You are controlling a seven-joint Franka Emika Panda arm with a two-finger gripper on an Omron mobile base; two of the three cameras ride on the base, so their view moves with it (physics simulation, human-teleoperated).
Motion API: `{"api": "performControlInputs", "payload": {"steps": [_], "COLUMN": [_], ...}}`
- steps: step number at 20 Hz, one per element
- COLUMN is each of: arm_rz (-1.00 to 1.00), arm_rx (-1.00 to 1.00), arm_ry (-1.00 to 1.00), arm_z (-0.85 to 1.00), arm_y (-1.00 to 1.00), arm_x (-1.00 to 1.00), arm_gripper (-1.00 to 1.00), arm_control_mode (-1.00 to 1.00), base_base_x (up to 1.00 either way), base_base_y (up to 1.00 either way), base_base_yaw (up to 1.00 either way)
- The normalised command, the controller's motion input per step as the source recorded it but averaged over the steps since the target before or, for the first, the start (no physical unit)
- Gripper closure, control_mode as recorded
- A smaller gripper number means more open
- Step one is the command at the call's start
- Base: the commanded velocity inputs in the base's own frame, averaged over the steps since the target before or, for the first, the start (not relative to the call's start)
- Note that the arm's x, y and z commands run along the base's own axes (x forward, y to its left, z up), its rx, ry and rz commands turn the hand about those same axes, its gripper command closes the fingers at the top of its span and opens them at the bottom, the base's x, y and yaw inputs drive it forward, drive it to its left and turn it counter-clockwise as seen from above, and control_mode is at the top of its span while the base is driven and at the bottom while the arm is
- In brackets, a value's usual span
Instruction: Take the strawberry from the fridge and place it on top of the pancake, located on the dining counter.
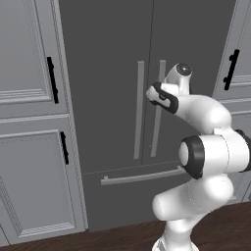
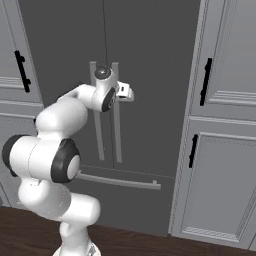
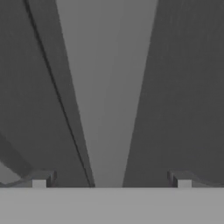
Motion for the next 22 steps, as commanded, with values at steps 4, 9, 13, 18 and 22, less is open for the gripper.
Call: {"api": "performControlInputs", "payload": {"steps": [4,9,13,18,22], "arm_rz": [0.00,0.00,0.00,0.00,0.00], "arm_rx": [0.00,0.00,0.00,-0.02,0.00], "arm_ry": [0.00,-0.01,-0.04,-0.13,0.00], "arm_z": [-0.22,-0.22,-0.31,-0.91,-0.99], "arm_y": [0.00,0.00,0.00,-0.01,-0.25], "arm_x": [0.45,0.46,0.41,0.40,1.00], "arm_gripper": [-1.00,-1.00,1.00,1.00,1.00], "arm_control_mode": [-1.00,-1.00,-1.00,-1.00,-1.00], "base_base_x": [0.00,0.00,0.00,0.00,0.00], "base_base_y": [0.00,0.00,0.00,0.00,0.00], "base_base_yaw": [0.00,0.00,0.00,0.00,0.00]}}
